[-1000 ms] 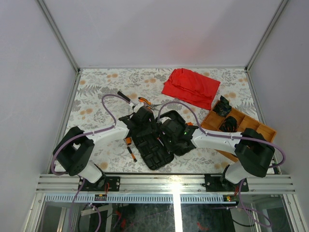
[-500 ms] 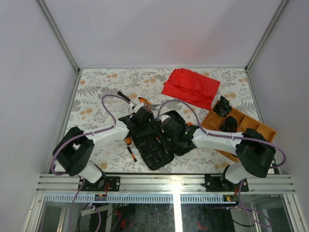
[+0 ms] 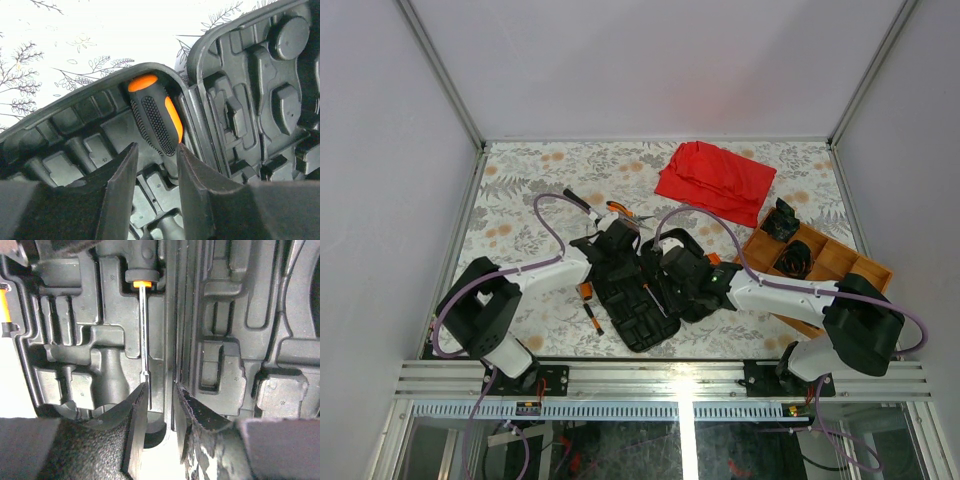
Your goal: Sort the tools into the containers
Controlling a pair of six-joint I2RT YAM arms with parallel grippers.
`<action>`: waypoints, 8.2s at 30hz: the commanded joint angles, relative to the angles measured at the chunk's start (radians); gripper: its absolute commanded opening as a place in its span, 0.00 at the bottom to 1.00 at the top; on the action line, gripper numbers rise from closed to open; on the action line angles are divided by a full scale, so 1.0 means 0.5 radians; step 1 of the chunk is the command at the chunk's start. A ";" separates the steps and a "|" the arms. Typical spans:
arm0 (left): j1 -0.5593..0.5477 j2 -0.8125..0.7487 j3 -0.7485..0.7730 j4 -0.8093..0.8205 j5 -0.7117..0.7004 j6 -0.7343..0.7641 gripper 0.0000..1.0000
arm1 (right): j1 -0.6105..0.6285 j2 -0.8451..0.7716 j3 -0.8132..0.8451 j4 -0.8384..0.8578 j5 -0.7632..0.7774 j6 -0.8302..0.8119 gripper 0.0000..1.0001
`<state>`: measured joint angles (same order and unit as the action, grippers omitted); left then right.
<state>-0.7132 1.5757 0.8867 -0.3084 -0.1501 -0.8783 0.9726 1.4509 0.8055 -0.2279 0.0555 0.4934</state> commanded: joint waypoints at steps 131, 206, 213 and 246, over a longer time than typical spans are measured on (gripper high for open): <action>0.012 0.282 0.137 -0.058 -0.161 -0.065 0.14 | 0.106 0.274 0.104 0.076 -0.066 0.109 0.03; 0.085 0.292 -0.206 0.035 0.060 0.106 0.00 | 0.037 0.835 0.135 -0.718 0.457 0.296 0.00; 0.086 0.230 -0.307 0.061 0.079 0.103 0.00 | -0.005 0.684 0.166 -0.828 0.480 0.212 0.00; -0.002 0.280 -0.283 0.094 0.104 0.025 0.00 | -0.011 0.059 0.252 -0.496 0.006 0.045 0.12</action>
<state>-0.6968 1.6371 0.8059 -0.0113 -0.1192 -0.9081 0.9722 1.5661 0.9245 -0.3683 0.0601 0.5648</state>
